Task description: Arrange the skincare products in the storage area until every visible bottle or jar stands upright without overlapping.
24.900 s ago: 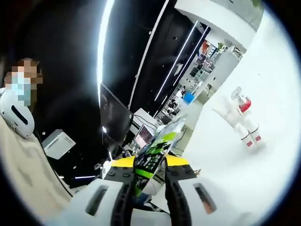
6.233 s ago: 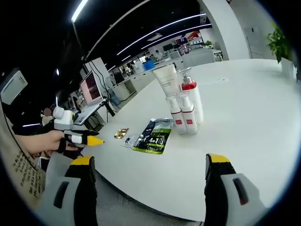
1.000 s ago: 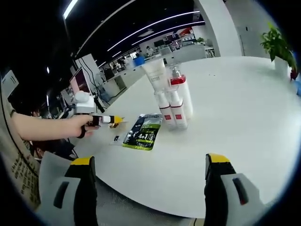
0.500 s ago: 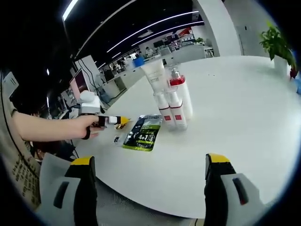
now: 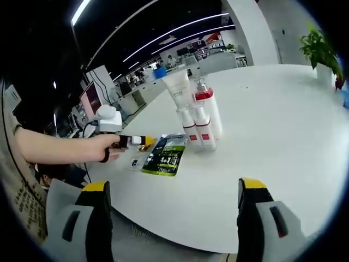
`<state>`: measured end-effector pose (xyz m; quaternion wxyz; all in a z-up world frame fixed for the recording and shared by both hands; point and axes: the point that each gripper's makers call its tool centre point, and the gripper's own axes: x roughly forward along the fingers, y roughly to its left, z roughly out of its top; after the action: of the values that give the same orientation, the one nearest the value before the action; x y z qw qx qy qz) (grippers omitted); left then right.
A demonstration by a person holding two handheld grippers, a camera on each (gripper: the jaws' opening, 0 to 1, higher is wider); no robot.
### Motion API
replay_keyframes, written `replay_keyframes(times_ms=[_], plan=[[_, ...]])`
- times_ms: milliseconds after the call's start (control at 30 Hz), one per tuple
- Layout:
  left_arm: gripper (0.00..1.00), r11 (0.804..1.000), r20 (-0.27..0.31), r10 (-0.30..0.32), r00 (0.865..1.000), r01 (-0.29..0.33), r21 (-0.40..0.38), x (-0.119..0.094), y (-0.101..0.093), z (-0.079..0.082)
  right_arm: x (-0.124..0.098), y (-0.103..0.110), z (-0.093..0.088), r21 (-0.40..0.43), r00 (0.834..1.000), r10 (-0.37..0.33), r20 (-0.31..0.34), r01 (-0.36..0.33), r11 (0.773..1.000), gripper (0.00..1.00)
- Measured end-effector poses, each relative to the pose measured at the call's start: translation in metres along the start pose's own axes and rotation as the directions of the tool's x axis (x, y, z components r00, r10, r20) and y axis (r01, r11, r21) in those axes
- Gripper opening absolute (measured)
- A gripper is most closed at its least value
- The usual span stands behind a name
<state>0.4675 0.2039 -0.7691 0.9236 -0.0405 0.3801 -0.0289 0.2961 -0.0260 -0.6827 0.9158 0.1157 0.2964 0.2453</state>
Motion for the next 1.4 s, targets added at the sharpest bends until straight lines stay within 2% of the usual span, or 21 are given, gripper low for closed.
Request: replay_keyframes(times_ms=[733,1100,1400], plan=[[0.37,1.000,-0.020,0.010,1.000,-0.010,-0.014,0.002,-0.001,-0.003,0.000,0.000,0.000,-0.002,1.000,-0.002,0.000,0.002,1.000,0.97],[0.44,0.999,-0.030,-0.026,0.999,0.024,-0.045,-0.001,-0.007,-0.003,0.000,0.001,0.001,-0.004,1.000,-0.001,0.001,0.001,1.000,0.97],[0.47,0.998,-0.018,-0.054,0.998,0.053,-0.040,-0.014,-0.006,0.001,-0.001,0.002,0.001,-0.010,1.000,0.004,0.006,-0.004,1.000,0.97]])
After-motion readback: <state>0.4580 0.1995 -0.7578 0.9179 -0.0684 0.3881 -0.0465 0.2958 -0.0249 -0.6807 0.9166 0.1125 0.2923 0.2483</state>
